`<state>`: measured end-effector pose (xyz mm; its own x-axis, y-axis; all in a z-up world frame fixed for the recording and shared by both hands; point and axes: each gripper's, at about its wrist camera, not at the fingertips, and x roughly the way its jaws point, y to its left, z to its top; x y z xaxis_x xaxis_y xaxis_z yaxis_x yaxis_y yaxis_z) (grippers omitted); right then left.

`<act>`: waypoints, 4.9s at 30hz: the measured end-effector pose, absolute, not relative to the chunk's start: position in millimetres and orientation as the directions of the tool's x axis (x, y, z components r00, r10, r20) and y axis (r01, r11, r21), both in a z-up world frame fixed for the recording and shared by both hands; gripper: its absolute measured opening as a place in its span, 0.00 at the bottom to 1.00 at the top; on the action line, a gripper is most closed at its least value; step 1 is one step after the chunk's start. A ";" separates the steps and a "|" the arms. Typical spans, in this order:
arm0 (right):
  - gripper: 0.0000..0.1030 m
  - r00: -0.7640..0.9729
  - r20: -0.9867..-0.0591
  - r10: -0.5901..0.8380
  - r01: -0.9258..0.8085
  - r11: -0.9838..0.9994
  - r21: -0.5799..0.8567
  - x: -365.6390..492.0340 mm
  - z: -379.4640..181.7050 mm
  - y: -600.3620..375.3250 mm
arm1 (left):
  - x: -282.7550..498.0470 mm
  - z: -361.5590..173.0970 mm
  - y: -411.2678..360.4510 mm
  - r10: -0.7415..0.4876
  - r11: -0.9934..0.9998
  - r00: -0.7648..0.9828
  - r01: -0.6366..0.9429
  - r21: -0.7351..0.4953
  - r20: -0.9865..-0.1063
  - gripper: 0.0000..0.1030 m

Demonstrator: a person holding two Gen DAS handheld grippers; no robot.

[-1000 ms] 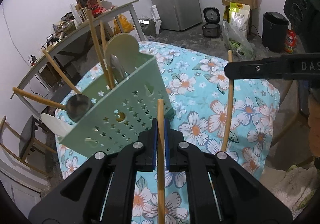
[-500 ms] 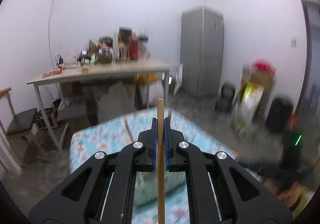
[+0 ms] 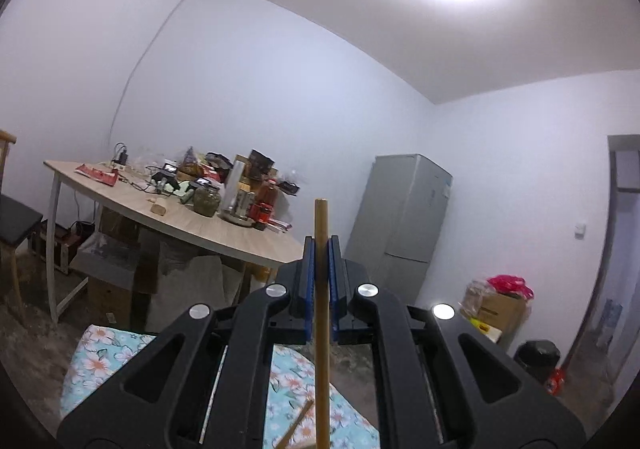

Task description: Organize utensils

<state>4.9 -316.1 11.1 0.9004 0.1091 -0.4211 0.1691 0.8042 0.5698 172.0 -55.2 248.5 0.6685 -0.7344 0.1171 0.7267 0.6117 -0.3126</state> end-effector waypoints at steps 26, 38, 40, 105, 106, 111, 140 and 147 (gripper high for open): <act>0.07 0.883 -0.447 0.141 0.190 0.763 0.617 26.1 -12.3 -339.9 | 228.8 176.6 -95.5 -0.631 0.735 0.776 0.594 -0.328 -0.010 0.06; 0.07 0.894 -0.432 0.120 0.178 0.789 0.588 15.0 3.6 -325.4 | 205.8 194.2 -74.4 -0.660 0.713 0.751 0.632 -0.303 0.013 0.13; 0.07 0.897 -0.428 0.114 0.176 0.795 0.581 12.7 7.6 -322.2 | 202.6 195.6 -73.6 -0.679 0.698 0.734 0.650 -0.301 0.008 0.14; 0.06 0.891 -0.434 0.133 0.168 0.792 0.587 18.5 5.2 -317.3 | 238.3 176.5 -105.4 -0.640 0.766 0.717 0.623 -0.157 -0.277 0.05; 0.06 0.891 -0.435 0.132 0.168 0.793 0.585 18.3 5.3 -317.5 | 238.7 174.6 -105.0 -0.642 0.765 0.714 0.623 -0.163 -0.279 0.05; 0.06 0.896 -0.427 0.120 0.161 0.810 0.564 14.8 12.5 -312.1 | 241.7 168.9 -94.1 -0.671 0.741 0.691 0.631 -0.229 -0.268 0.07; 0.06 0.998 -0.044 0.039 -0.029 0.978 0.208 34.4 205.6 -263.7 | 125.9 98.9 42.1 -0.636 0.770 0.700 0.597 -0.223 -0.325 0.83; 0.06 0.992 -0.104 0.065 -0.044 0.981 0.191 94.7 189.6 -251.3 | 110.5 41.7 43.4 -0.603 0.787 0.665 0.586 -0.193 -0.441 0.87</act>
